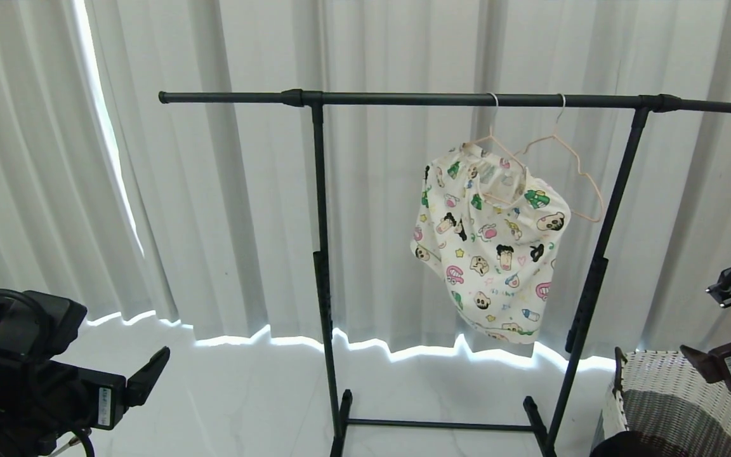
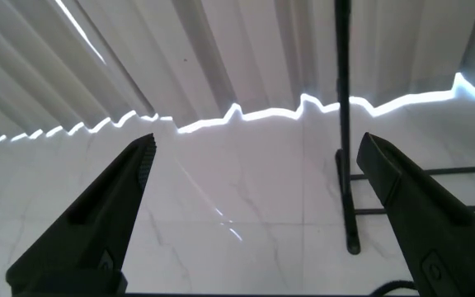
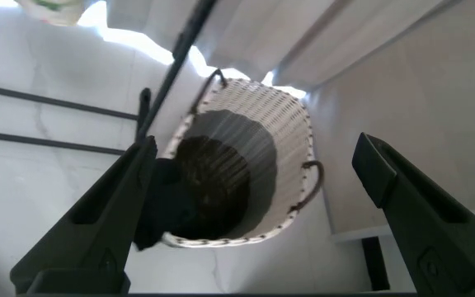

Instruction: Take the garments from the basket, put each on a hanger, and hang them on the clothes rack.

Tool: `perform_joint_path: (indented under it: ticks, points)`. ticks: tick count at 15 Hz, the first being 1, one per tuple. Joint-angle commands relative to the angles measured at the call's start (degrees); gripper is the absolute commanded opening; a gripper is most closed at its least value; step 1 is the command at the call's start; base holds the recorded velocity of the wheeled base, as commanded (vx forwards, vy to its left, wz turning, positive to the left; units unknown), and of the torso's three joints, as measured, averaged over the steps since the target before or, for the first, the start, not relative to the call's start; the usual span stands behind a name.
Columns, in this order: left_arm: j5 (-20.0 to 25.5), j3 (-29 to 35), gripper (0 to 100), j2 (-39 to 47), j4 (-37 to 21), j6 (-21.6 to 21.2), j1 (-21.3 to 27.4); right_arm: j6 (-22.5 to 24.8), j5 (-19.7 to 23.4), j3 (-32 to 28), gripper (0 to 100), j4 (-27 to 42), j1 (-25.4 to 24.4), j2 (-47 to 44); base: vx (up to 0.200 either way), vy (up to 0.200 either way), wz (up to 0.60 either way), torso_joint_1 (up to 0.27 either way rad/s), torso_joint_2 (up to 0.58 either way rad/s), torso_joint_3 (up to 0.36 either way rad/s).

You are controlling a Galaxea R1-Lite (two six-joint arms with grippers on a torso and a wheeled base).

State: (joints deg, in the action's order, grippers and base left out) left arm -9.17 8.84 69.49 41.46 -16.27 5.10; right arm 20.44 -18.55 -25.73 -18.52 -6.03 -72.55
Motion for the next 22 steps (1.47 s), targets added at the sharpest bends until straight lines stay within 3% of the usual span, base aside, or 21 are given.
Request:
perform_joint_path:
  ticks: [1,4,12,18,22]
  points:
    - [0.03,-0.14,100,-0.32,0.11,0.01,0.00,0.03,-0.08,-0.02,100,-0.03,-0.03,-0.14,0.000,-0.200,0.00,-0.002,0.01,0.002]
    - [0.03,-0.14,100,-0.32,0.02,0.01,0.09,-0.05,-0.08,-0.02,100,-0.03,-0.03,-0.14,0.000,-0.200,0.00,0.001,0.01,0.002]
    - [0.03,-0.14,100,-0.32,0.02,0.01,0.09,-0.05,-0.08,0.33,100,-0.29,-0.03,-0.14,0.000,0.000,0.00,0.000,0.00,0.000]
    - [0.03,-0.14,100,-0.40,0.02,0.01,0.09,-0.14,-0.08,0.42,100,-0.29,-0.03,-0.40,0.000,0.000,0.00,-0.127,0.37,0.240]
    - [0.29,0.13,100,-0.67,0.02,0.10,0.44,-0.40,-0.08,4.64,100,-0.29,0.06,-4.71,0.000,0.000,0.00,-0.079,0.25,0.171]
